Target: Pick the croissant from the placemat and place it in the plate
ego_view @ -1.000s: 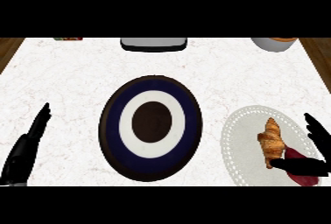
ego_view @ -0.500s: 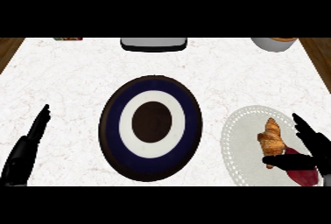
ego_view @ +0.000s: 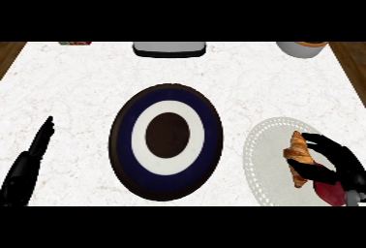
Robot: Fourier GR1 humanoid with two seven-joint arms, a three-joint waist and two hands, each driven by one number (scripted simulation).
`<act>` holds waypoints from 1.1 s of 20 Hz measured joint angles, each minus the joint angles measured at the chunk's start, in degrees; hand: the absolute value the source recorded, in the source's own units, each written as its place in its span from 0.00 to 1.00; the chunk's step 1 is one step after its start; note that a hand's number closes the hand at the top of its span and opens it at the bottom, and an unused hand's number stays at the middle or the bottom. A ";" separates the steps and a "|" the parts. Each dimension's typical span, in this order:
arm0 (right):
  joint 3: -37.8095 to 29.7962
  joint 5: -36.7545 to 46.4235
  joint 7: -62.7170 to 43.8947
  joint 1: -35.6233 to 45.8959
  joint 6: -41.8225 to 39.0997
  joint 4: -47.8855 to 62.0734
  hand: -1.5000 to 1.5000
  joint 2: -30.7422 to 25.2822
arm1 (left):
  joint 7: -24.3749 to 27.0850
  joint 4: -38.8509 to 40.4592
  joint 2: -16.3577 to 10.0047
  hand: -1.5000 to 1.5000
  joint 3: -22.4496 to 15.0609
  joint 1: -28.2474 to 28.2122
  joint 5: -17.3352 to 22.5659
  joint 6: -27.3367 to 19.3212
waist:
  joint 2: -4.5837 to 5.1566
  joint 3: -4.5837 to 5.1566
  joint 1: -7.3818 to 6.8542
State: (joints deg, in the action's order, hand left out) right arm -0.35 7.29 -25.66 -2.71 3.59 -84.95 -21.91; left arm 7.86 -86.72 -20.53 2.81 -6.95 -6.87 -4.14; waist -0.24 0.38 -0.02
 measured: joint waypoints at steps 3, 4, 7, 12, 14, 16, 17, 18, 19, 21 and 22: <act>-1.02 1.78 2.69 1.18 0.48 2.47 1.00 1.02 | -0.60 0.02 0.81 0.50 0.59 0.51 -0.73 0.54 | -0.14 0.27 0.16; -1.02 2.49 3.19 0.83 1.03 2.19 1.00 1.51 | -1.16 -0.46 1.34 0.50 0.31 0.74 -1.24 0.36 | -0.18 0.34 0.19; -1.89 3.69 4.16 2.23 0.98 4.02 1.00 1.78 | -0.59 1.57 0.66 0.50 2.05 2.12 -0.61 2.27 | -0.15 0.33 0.22; 1.95 11.69 1.96 -3.95 5.16 -3.29 1.00 2.45 | -0.52 1.61 0.94 0.50 2.81 2.41 -0.98 2.53 | -0.26 0.29 0.38; 5.06 17.87 2.02 -8.76 8.61 -6.15 1.00 2.71 | -0.04 1.86 1.02 0.50 3.01 1.79 -1.08 2.37 | -0.54 0.65 0.84; 7.46 24.15 1.57 -13.50 12.41 -8.95 1.00 2.95 | -0.37 1.57 1.21 0.50 3.09 1.73 -1.36 1.90 | -0.72 0.99 1.14; 8.46 27.36 1.03 -15.79 14.58 -10.57 1.00 3.28 | -0.64 1.55 1.27 0.50 3.10 1.84 -1.38 1.86 | -0.76 1.07 1.34; 9.11 30.10 0.39 -18.22 16.56 -12.45 1.00 3.53 | -0.85 1.31 1.31 0.50 3.06 1.85 -1.55 1.73 | -0.77 1.04 1.50; 9.78 33.21 -0.35 -20.07 18.87 -13.80 1.00 4.17 | -0.51 1.65 1.39 0.50 3.14 1.85 -1.71 1.55 | -0.72 1.02 1.54; 10.68 38.24 -1.51 -24.72 22.89 -17.35 1.00 5.24 | -0.29 0.61 1.67 0.50 3.01 0.60 -1.67 1.61 | -0.63 0.78 1.44; 11.46 40.77 -2.00 -27.06 24.94 -19.26 1.00 6.19 | -0.39 0.02 1.64 0.50 3.05 0.13 -1.54 1.80 | -0.56 0.63 1.40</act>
State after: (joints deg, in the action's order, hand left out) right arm 11.11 48.06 -27.65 -29.76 28.53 -104.21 -15.73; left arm 7.47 -86.70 -18.90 5.86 -6.82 -8.41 -2.34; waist -0.80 1.01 1.39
